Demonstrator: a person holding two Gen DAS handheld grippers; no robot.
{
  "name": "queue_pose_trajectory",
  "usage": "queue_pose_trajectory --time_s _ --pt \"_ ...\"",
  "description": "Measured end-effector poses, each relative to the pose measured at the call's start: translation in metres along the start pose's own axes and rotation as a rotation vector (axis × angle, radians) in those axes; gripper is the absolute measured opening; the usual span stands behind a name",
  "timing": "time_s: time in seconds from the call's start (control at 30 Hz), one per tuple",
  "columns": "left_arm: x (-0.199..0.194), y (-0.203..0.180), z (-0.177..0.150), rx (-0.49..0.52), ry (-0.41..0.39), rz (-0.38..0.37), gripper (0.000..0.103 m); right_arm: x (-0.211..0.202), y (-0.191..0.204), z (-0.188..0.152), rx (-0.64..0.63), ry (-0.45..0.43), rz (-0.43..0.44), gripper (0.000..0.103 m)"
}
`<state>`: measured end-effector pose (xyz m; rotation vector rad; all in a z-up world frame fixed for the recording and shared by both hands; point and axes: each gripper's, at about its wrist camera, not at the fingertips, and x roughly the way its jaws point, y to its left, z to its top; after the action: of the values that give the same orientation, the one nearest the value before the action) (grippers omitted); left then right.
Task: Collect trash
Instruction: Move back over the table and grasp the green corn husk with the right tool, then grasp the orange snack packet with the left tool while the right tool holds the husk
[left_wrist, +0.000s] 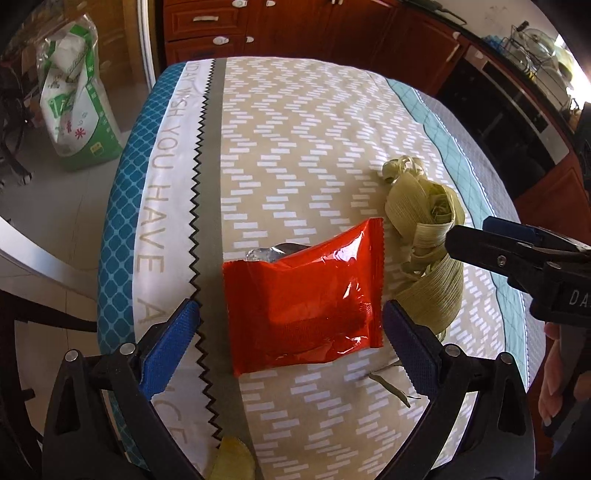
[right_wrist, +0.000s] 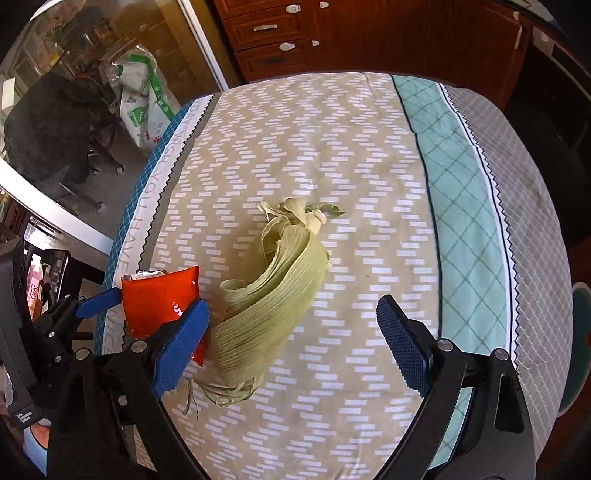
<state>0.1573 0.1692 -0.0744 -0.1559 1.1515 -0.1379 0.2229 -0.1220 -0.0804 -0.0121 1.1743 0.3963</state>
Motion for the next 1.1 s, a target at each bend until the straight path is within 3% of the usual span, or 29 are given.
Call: queue_pose_trajectory --time_s 0.1,0.17,0.27,0.37,0.57,0.63,0.67,0.73,0.83,1.1 --pt "0.009 0.000 0.000 0.005 0.014 -0.005 0.099 0.011 0.003 0.000 -0.011 0.018 0.006 0.077" --pt "0.014 0.001 0.000 0.003 0.027 -0.010 0.099 0.018 0.004 -0.001 -0.018 0.032 0.009 0.058" --pt "0.017 -0.001 0.001 0.017 0.023 0.002 0.099 0.022 0.005 -0.002 -0.030 0.034 0.005 0.043" --pt "0.019 -0.004 0.004 0.022 0.019 0.009 0.099 0.015 0.006 -0.004 -0.060 0.000 -0.036 0.033" --pt "0.020 -0.016 0.004 0.038 -0.005 0.015 0.098 -0.002 -0.018 -0.007 -0.033 -0.033 -0.091 0.031" --pt "0.019 -0.024 0.003 0.060 -0.015 0.037 0.080 -0.004 -0.027 -0.008 -0.017 -0.033 -0.098 0.031" --pt "0.018 -0.027 0.003 0.069 -0.021 0.051 0.080 -0.005 -0.032 -0.009 -0.005 -0.031 -0.098 0.031" --pt "0.016 -0.031 0.003 0.079 -0.032 0.050 0.061 -0.007 -0.039 -0.011 0.012 -0.029 -0.097 0.031" --pt "0.013 -0.037 0.003 0.085 -0.031 0.059 0.046 -0.012 -0.045 -0.016 0.028 -0.039 -0.091 0.031" --pt "-0.003 -0.063 0.004 0.108 -0.057 0.041 0.041 -0.035 -0.062 -0.026 0.063 -0.081 -0.069 0.031"
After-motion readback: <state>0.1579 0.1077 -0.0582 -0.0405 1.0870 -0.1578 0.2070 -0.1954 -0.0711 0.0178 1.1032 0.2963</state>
